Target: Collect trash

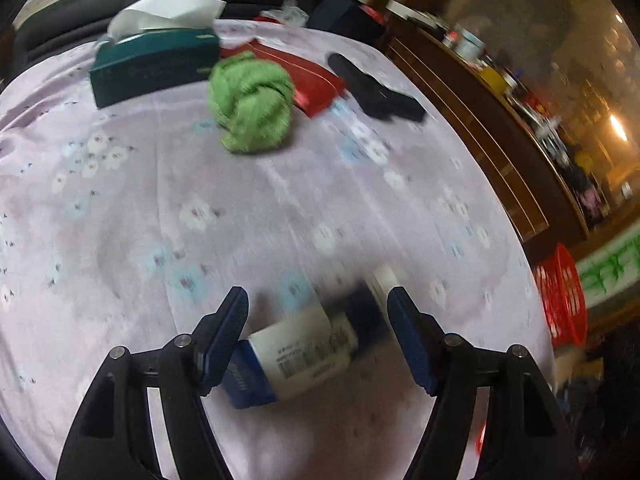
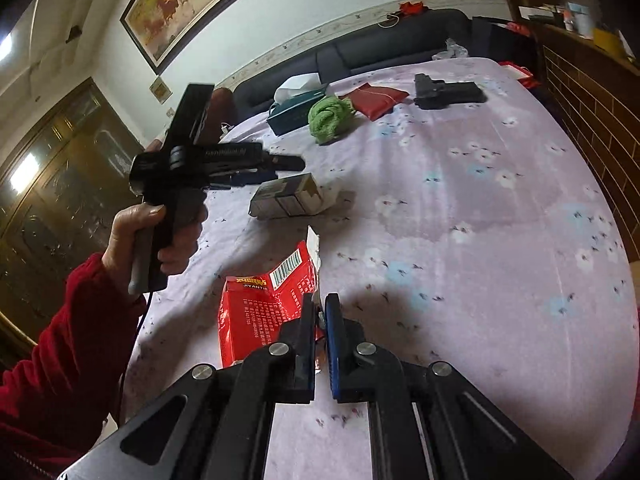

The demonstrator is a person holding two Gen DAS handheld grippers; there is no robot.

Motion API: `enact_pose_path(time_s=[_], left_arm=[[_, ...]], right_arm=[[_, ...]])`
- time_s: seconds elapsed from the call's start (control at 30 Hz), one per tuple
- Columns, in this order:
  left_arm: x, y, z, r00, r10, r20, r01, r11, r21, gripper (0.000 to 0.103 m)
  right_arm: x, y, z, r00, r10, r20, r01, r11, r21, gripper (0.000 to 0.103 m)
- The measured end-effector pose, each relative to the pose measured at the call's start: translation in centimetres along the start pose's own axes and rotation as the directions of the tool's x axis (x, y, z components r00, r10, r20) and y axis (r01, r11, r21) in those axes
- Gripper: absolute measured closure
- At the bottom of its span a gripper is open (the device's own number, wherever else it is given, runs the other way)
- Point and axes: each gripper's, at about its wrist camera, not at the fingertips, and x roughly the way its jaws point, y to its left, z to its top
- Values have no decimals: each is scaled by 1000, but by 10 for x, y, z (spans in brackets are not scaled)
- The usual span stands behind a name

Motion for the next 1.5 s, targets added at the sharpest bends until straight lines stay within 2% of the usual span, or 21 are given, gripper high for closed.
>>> enact_pose_path(time_s=[0.1,0.17,0.27,0.3,0.33,0.37,0.53,0.57,0.7,0.77,1.07,1.5], left_arm=[[-5,-19,-21,1000,15,-7,-15,996,89,33],[-6,-31,-30,998,68,16,-69,990,121,33],[0,-42,-35,986,155,55,-161,980,114,34],[4,-45,-35,982,179,58,-185,976,114,38],[9,-48,-36,975,215,53,-220,969,115,52],[13,-50,-37,970,240,43,-244,963,115,60],[2,-61,-54,946,306,104,-314,947,72,67],[-3,-65,-59,943,310,121,-320,945,72,71],[-38,-87,-86,921,319,224,-342,937,70,71],[-51,-95,-99,919,308,245,-333,941,66,71],[-79,-125,-152,889,328,320,-371,925,84,71],[-98,-132,-171,891,290,351,-336,939,78,70]], right_arm=[[-3,-5,-2,1000,6,12,-6,1000,21,98],[-5,-9,-4,1000,9,24,-10,999,39,98],[-8,-11,-6,998,-37,45,35,998,55,98],[-9,-11,-7,997,-52,52,48,997,63,98],[-10,-10,-8,996,-63,59,59,996,69,98],[-11,-10,-8,995,-77,65,72,995,72,98],[-23,1,-13,974,-194,117,188,981,54,98],[-25,4,-15,967,-219,131,215,976,43,98],[-31,12,-19,943,-287,169,286,958,35,98],[-33,15,-21,930,-316,187,316,948,30,98],[-41,34,-37,932,-302,201,308,951,-1,98],[-69,44,-49,920,-318,232,324,946,10,97]])
